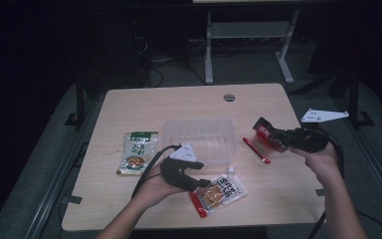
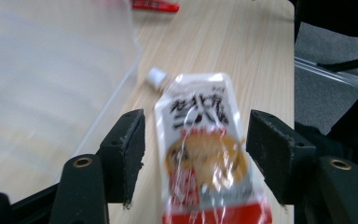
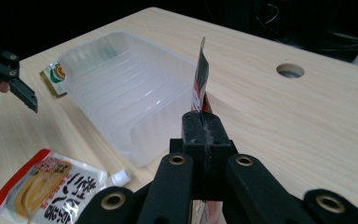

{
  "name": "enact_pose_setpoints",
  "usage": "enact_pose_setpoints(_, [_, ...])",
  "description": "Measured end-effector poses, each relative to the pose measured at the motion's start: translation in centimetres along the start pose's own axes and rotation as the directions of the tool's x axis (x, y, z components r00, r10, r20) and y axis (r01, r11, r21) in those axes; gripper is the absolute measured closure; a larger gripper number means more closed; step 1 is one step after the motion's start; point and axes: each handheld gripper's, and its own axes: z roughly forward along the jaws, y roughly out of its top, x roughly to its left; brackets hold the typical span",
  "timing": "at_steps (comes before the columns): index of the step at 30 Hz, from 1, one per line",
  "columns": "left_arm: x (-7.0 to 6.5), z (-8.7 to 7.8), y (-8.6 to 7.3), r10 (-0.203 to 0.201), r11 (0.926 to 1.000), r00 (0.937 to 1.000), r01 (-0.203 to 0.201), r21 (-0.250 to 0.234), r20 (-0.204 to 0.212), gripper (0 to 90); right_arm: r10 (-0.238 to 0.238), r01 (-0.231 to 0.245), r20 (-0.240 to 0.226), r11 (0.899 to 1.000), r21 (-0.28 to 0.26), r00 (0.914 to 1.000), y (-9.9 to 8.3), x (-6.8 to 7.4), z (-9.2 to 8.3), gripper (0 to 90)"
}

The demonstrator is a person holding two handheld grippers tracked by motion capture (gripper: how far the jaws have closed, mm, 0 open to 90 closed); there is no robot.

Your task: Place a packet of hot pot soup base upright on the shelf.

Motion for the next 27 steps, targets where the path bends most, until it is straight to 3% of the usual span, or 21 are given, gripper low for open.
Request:
enact_pose_setpoints(5, [0.6, -2.2, -2.6, -0.024, 0.9997, 0.9991, 0.024, 0.002, -0.034, 35.1, 0.002, -0.002, 0.013, 1.0, -0.015, 0.9999, 1.1, 0.3, 0.0, 90.0])
enact_pose_setpoints(14, [1.3, -5.8, -7.1, -0.075, 0.9967, 0.9921, 0.078, 0.023, -0.1, 33.9, -0.007, 0.008, 0.027, 0.999, -0.04, 0.9996, 3.0, 1.0, 0.3, 90.0])
enact_pose_setpoints(21, [1.7, -8.4, -9.5, -0.121, 0.9925, 0.9804, 0.122, -0.004, -0.156, 32.1, -0.02, 0.022, 0.023, 0.998, -0.066, 0.9995, 4.9, 1.8, 0.2, 90.0])
enact_pose_setpoints(27, [2.2, -8.9, -11.3, -0.162, 0.9865, 0.968, 0.164, -0.006, -0.192, 31.7, -0.046, 0.048, 0.022, 0.996, -0.077, 0.9987, 6.9, 2.7, 0.2, 90.0])
